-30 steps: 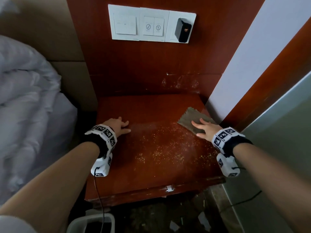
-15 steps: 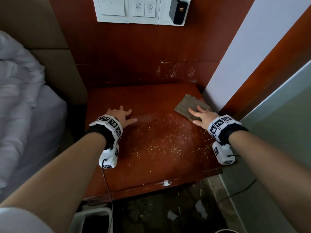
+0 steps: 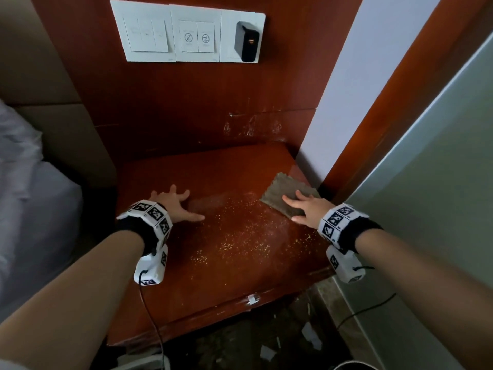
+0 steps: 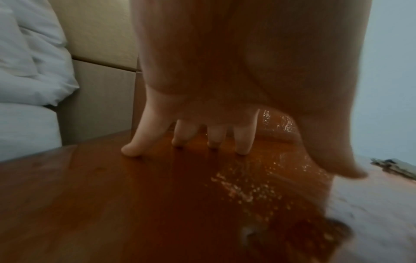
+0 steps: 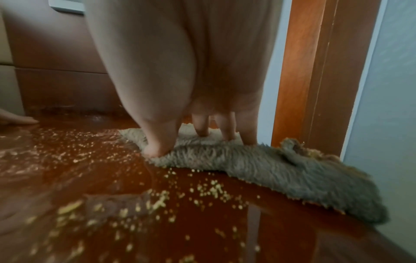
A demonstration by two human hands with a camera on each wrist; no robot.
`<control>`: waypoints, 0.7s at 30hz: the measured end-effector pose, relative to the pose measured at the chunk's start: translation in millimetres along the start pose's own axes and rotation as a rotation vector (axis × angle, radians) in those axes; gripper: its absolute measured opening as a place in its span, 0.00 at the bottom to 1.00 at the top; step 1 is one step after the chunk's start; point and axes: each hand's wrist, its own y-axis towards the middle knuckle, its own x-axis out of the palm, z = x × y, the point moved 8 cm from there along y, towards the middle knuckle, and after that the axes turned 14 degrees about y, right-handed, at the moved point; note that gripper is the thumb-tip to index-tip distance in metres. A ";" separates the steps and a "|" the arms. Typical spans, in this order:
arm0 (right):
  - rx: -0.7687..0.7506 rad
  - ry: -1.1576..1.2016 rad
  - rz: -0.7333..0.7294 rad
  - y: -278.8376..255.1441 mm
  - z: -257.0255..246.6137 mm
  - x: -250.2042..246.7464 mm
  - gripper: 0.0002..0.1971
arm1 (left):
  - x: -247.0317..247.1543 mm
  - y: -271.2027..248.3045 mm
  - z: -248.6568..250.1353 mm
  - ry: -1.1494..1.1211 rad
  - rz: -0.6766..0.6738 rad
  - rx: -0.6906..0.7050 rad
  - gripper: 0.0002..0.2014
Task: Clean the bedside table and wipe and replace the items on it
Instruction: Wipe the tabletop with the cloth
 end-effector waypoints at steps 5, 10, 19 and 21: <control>0.018 -0.023 0.004 13.6 -6.0 -9.2 0.32 | -3.4 -3.9 5.6 0.002 -0.023 0.031 0.46; 0.043 -0.035 0.020 32.8 -10.7 -24.7 0.32 | 0.1 1.0 4.2 -0.009 -0.049 0.027 0.49; 0.045 -0.026 0.039 40.2 -20.3 -32.1 0.31 | -0.9 0.9 6.0 -0.014 -0.020 0.029 0.48; 0.010 -0.040 0.035 36.8 -26.2 -28.4 0.31 | -1.9 0.4 6.6 -0.016 -0.007 0.030 0.47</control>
